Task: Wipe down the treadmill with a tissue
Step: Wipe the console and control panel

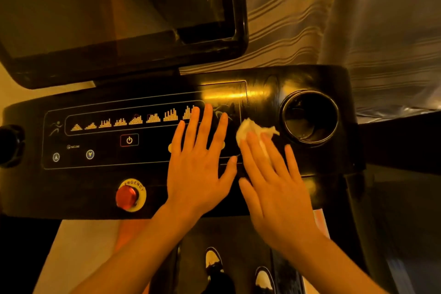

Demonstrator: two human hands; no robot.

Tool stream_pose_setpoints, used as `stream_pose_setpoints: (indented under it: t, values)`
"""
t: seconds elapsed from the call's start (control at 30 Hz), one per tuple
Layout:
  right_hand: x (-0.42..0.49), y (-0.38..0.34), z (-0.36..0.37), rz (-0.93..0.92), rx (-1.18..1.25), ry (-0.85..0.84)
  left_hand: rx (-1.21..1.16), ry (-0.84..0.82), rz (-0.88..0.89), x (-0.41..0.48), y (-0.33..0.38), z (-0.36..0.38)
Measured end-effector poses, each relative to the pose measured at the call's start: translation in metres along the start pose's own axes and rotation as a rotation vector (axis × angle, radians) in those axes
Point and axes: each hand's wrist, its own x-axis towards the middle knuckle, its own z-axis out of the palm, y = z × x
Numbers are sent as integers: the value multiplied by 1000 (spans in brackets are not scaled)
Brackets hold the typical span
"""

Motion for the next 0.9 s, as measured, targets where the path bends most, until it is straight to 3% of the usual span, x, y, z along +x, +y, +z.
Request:
stream_pose_setpoints:
  t: [0.23,0.47,0.9]
  values:
    - [90,5,-21,100,-27,81,-18,19,-2,0,0,1]
    - [4,4,7,49,0,64,-9,27,-7,0,-1,2]
    - [-2,16,16,-91,-18,136,-49,47,29,-2,-3,2]
